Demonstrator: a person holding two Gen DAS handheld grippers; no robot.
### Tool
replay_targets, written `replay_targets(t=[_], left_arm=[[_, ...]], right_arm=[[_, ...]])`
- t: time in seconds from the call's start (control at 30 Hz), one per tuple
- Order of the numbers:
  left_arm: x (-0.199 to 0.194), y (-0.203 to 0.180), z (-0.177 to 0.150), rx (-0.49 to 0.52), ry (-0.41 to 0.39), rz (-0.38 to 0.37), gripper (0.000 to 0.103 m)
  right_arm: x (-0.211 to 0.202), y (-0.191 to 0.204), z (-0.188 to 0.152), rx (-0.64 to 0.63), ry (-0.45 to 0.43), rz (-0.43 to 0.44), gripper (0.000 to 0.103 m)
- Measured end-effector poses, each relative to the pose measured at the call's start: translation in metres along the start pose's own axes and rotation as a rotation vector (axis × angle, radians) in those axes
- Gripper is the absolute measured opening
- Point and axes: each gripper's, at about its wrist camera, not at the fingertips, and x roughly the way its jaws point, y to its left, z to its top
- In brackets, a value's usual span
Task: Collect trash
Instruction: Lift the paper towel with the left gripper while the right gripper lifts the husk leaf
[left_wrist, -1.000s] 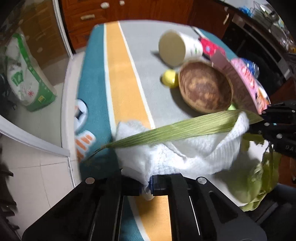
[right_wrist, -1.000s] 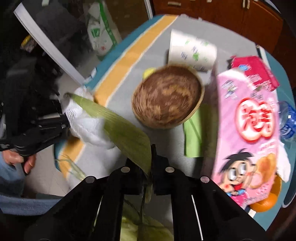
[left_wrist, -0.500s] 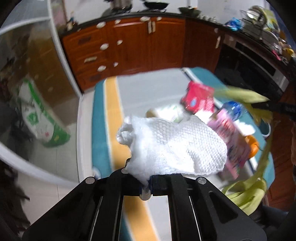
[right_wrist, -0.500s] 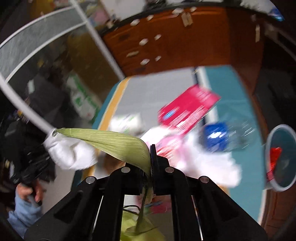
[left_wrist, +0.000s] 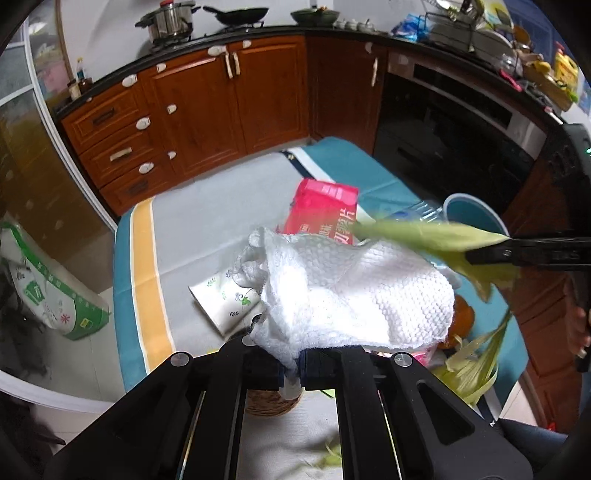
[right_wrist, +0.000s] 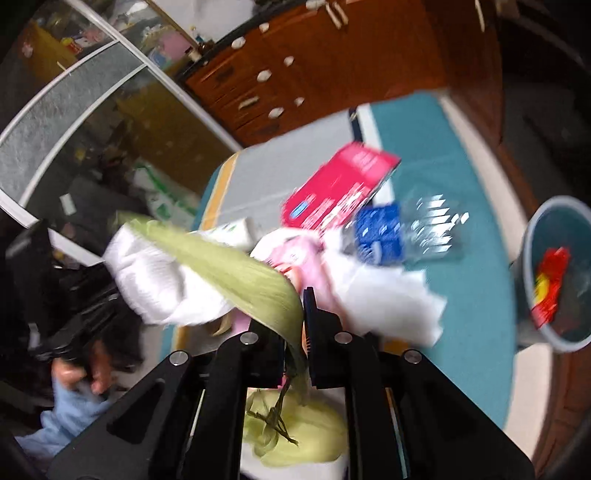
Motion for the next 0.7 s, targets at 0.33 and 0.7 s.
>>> replay_targets(t=[0.33, 0.7], left_arm=[[0.039, 0.017, -0.022, -0.044, 0.101, -0.029, 0.005], [0.048, 0.026, -0.027, -0.059, 0.098, -0.076, 0.005]], right_arm=[[0.056, 0.021, 0.0, -0.15, 0.143, -0.151, 0.048], [0.047, 0.076, 0.044, -0.328, 0.128, -0.176, 0.064]])
